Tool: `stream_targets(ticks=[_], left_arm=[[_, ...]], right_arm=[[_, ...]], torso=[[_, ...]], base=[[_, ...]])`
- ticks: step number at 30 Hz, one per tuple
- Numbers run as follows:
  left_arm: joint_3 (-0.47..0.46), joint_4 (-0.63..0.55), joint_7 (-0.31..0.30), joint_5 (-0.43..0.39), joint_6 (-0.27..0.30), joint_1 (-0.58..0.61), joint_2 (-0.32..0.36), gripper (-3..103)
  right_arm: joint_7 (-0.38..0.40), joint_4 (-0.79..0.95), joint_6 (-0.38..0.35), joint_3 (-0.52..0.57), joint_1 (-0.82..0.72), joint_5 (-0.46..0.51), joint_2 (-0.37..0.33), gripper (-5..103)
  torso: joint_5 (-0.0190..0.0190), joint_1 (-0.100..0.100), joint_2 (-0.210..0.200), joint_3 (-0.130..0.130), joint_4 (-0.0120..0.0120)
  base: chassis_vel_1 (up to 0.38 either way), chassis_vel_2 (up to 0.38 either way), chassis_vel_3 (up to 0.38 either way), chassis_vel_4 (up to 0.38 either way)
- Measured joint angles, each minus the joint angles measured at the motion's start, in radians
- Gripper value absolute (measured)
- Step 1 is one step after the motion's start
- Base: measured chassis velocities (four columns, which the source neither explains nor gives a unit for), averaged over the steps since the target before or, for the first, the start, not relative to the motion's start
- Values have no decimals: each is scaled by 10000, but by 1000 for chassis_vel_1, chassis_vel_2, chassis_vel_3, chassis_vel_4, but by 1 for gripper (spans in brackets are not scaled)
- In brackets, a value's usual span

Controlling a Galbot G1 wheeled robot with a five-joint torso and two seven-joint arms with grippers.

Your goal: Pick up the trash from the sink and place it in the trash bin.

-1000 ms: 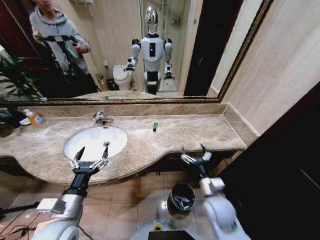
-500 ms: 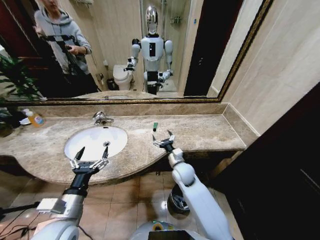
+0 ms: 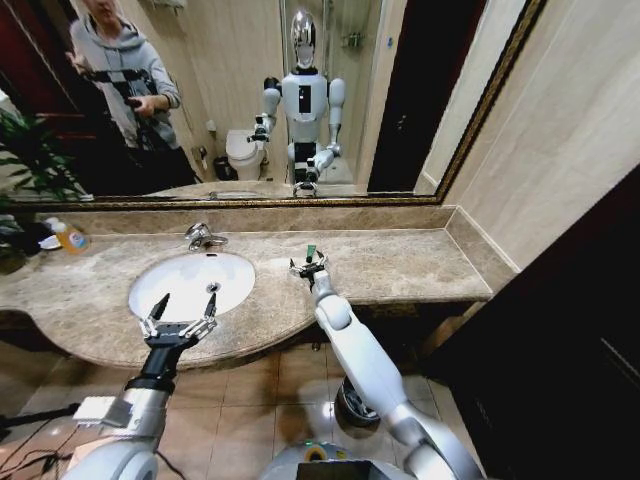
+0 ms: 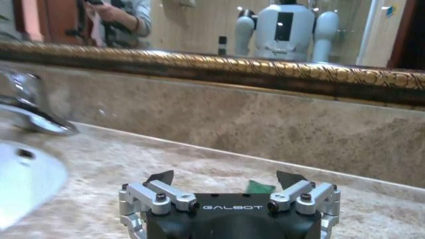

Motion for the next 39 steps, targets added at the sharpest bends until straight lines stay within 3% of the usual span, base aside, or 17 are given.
stream_targets(ticks=[2,8,9,16,19,26,33,39], left_arm=[[0,0,1,0,0,0,0,100],[1,0,0,0,0,0,1,100],[0,0,1,0,0,0,0,100],[0,0,0,0,0,0,0,100],[0,0,1,0,1,0,0,100],[0,0,0,0,0,0,0,100],[0,0,0,0,0,-1,0,100],[0,0,0,0,0,0,0,100]], right_arm=[[12,-242,26,85,130,-95,14,101],[-27,-1120,122,503,358,-461,16,89],[-58,-1188,138,523,358,-479,14,79],[-163,-1221,217,561,335,-455,6,57],[-207,-1152,237,588,325,-377,2,41],[-267,-858,215,588,251,-132,-2,21],[-296,-457,110,631,154,276,-52,20],[-298,580,-76,770,-333,768,-526,20]], torso=[[-1,0,0,0,-2],[1,0,0,0,-2],[1,0,0,0,-2],[1,0,1,0,-2],[1,0,1,-1,-2],[0,0,1,0,-2],[1,0,1,-1,-1],[3,0,1,0,0]], base=[[0,0,0,0],[0,0,0,0],[0,0,0,0],[0,0,0,0],[0,0,0,0],[0,0,0,0],[0,0,0,0],[0,0,0,0]])
